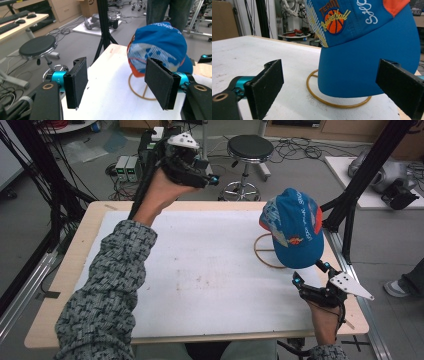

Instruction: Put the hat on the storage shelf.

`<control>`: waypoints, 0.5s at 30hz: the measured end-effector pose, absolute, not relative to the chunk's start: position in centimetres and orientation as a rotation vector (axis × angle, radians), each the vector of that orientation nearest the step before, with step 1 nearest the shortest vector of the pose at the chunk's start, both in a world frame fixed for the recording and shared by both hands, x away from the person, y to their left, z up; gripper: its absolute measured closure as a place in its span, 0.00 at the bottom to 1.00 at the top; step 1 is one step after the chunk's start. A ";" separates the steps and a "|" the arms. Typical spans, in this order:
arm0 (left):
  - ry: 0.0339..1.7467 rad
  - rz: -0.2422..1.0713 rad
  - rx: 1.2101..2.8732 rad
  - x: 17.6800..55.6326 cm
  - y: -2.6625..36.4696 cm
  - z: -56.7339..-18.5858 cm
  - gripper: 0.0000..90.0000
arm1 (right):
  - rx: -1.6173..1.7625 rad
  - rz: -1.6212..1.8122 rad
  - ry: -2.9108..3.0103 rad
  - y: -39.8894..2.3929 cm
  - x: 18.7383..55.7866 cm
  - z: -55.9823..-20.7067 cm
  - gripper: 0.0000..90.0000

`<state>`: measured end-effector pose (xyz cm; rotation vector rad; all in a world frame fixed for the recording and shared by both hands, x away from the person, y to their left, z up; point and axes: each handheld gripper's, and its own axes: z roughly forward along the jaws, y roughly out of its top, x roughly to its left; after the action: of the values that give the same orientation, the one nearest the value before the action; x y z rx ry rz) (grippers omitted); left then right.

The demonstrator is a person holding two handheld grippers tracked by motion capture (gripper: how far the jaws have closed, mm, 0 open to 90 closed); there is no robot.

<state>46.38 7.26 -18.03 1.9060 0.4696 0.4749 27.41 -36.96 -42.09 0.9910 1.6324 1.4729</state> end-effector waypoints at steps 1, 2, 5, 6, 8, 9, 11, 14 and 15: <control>0.482 0.494 1.879 45.7 8.5 -18.4 0.39 | 0.990 1.473 1.631 -37.0 27.4 -42.1 0.08; 0.482 0.494 1.879 45.7 8.5 -18.4 0.39 | 0.991 1.473 1.631 -37.0 27.4 -42.1 0.08; 0.516 0.526 1.843 44.3 11.1 -19.3 0.36 | 0.982 1.467 1.631 -36.9 27.5 -42.1 0.08; 0.516 0.526 1.843 44.3 11.1 -19.3 0.36 | 0.985 1.469 1.632 -36.8 27.5 -42.1 0.08; 0.540 0.557 1.809 42.9 13.0 -20.1 0.34 | 0.980 1.461 1.639 -36.8 27.6 -42.1 0.08; 0.540 0.557 1.809 42.9 13.0 -20.1 0.34 | 0.987 1.467 1.640 -36.7 27.6 -42.1 0.08; 0.556 0.586 1.791 41.9 14.1 -20.6 0.31 | 0.980 1.462 1.636 -36.7 27.6 -42.1 0.08; 0.591 0.620 1.749 40.2 15.9 -21.8 0.30 | 0.987 1.462 1.638 -36.8 27.5 -42.0 0.08; 0.619 0.639 1.732 39.4 16.9 -22.6 0.29 | 0.988 1.465 1.635 -36.8 27.4 -42.0 0.08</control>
<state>39.36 16.88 -22.56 1.7320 0.6187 0.6386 27.40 -36.77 -42.03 0.9883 1.6354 1.4651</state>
